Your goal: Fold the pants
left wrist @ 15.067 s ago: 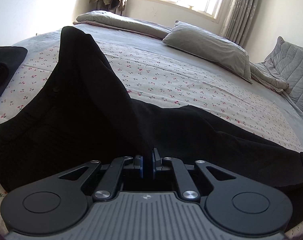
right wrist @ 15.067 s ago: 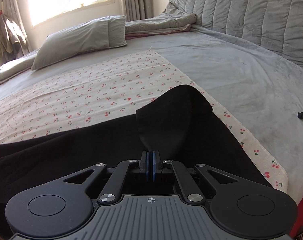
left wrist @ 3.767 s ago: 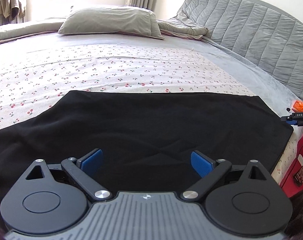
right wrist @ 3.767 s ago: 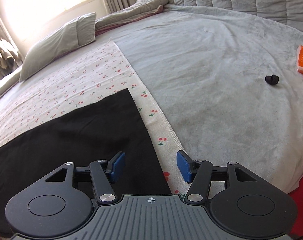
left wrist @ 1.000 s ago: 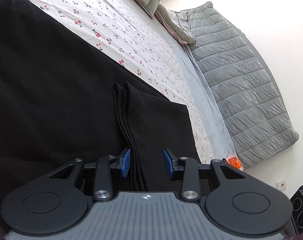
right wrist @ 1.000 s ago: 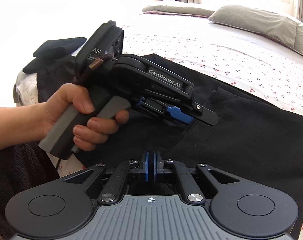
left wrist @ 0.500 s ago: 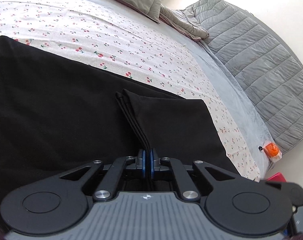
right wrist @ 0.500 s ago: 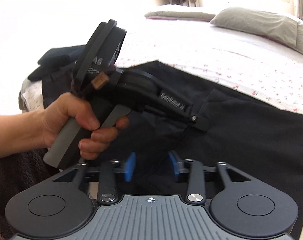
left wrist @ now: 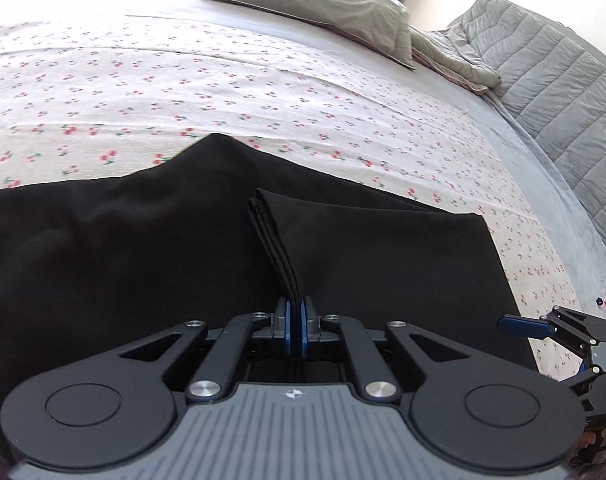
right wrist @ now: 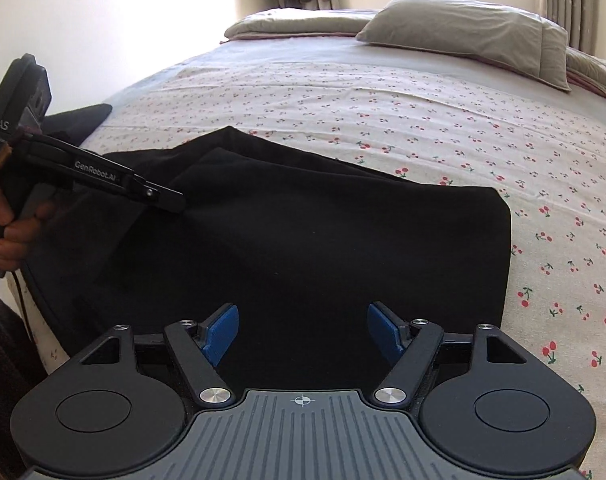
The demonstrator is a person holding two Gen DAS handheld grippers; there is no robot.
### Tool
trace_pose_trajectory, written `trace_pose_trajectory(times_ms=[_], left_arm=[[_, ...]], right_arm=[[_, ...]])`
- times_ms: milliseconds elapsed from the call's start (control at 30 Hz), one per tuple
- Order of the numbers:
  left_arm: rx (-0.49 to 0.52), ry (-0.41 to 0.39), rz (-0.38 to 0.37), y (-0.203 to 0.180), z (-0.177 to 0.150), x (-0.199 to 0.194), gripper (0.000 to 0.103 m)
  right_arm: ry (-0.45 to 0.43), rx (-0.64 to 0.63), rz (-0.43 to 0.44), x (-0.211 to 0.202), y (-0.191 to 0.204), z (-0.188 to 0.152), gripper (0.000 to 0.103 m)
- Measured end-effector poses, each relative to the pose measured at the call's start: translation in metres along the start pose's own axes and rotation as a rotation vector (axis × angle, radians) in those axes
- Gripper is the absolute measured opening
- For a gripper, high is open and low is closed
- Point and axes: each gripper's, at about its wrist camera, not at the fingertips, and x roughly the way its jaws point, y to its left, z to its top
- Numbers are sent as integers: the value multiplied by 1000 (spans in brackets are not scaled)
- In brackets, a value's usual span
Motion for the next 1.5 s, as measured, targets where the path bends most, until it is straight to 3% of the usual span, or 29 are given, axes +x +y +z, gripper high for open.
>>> trace_pose_trajectory(times_ms=[300,667,900,1100,1167,1267,1333,1500], left_arm=[[-33,-49,222,48,6,-39,5],[-139,-71,413,125,9,-90,5],[-165,-100,551,159,6,-109,5],[-181,-91,641,178,0,-102,6],[-170,-92,668,177,-1,-99,10],[-162,-125,685,167,-2,-106,27],[-149,-149,661,158,-3,-112,52],[-82,-209,566,121,-7,-123,73]], right_arm=[[52,-53,-9,19,29,9,81],[59,-80,13,27,40,10,84],[75,-50,22,31,35,13,85],[81,-37,27,34,32,12,86],[86,-31,28,35,31,11,86],[87,-29,28,34,30,12,86],[83,-24,38,31,28,12,86],[98,35,102,28,20,14,86]])
